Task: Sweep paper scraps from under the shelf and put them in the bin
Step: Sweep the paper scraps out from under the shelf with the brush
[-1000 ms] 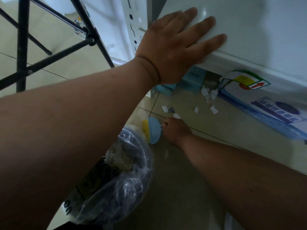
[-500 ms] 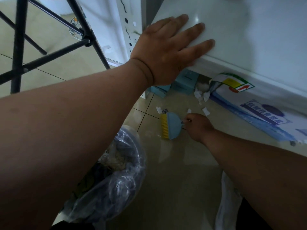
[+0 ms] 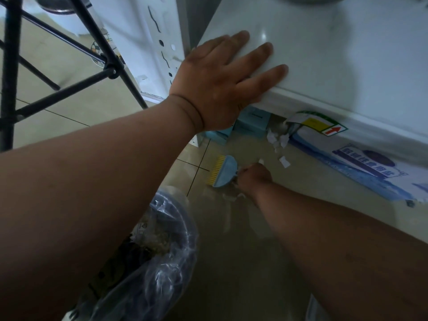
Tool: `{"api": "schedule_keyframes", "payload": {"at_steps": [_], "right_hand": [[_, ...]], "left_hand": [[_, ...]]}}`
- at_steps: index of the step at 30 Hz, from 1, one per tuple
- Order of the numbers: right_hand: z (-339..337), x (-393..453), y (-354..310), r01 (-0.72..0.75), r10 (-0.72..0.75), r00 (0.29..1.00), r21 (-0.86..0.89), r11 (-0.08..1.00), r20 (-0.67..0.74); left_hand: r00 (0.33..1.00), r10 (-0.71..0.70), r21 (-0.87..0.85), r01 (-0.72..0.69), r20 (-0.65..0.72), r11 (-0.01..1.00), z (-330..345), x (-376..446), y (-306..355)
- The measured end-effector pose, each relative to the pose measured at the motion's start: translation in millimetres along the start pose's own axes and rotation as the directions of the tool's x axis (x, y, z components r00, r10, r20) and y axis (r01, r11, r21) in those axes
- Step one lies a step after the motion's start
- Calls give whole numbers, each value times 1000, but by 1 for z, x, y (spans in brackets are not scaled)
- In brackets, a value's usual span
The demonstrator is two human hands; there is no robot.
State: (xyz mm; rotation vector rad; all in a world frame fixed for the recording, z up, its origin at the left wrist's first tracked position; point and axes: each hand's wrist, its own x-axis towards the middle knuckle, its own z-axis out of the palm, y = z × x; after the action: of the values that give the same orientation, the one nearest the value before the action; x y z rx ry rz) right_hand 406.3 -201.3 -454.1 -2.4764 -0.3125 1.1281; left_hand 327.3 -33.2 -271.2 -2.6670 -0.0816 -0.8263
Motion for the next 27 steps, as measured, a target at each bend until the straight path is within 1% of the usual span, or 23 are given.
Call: {"api": "schedule_keyframes", "payload": {"at_steps": [2, 4, 7, 9, 11, 13, 15, 17, 18, 19, 21, 22, 23, 24, 26, 27], "right_hand": [[-9, 1, 13, -10, 10, 1000, -127, 992, -1], [-21, 0, 28, -27, 17, 999, -238, 971, -46], [-45, -4, 50, -56, 41, 998, -294, 954, -57], [-60, -7, 64, -50, 31, 997, -292, 955, -69], [-74, -10, 76, -34, 20, 998, -253, 967, -59], [-89, -14, 83, -6, -2, 999, -208, 978, -41], [-103, -20, 93, 8, -23, 998, -218, 976, -65], [-117, -29, 104, 11, -29, 997, -231, 973, -75], [-122, -35, 109, 7, -21, 998, -216, 976, -67], [-127, -42, 111, 6, -17, 998, -180, 984, -63], [-133, -51, 115, 31, -37, 999, -143, 989, -40], [-134, -53, 116, 59, -66, 997, -128, 990, -46], [-134, -53, 118, 90, -98, 992, -99, 991, -80], [-133, -51, 118, 111, -117, 988, -64, 992, -102], [-127, -47, 123, 136, -136, 986, -8, 991, -96], [-122, -45, 124, 150, -146, 985, 35, 988, -94]], "left_hand": [[999, -12, -1, 12, 30, 1000, -1, 0, 0], [996, -26, -16, 28, 83, 999, -4, 0, 1], [987, -80, -64, 89, 141, 994, -14, -1, 7], [961, -191, -96, 213, 201, 972, -22, -1, 22], [891, -363, -112, 404, 274, 908, -31, 0, 53], [797, -504, -167, 576, 333, 800, -43, -3, 96], [748, -542, -268, 651, 383, 710, -51, -14, 141], [700, -497, -335, 696, 512, 635, -58, -37, 185], [649, -472, -352, 741, 597, 573, -62, -50, 204], [573, -456, -341, 799, 681, 495, -65, -65, 221], [402, -422, -261, 899, 813, 352, -69, -94, 249], [323, -399, -206, 928, 858, 310, -68, -109, 258], [254, -374, -147, 945, 892, 293, -65, -124, 263], [190, -345, -85, 951, 919, 296, -60, -139, 264], [71, -300, 37, 939, 951, 341, -46, -169, 258], [35, -298, 85, 920, 954, 382, -41, -183, 253]]}}
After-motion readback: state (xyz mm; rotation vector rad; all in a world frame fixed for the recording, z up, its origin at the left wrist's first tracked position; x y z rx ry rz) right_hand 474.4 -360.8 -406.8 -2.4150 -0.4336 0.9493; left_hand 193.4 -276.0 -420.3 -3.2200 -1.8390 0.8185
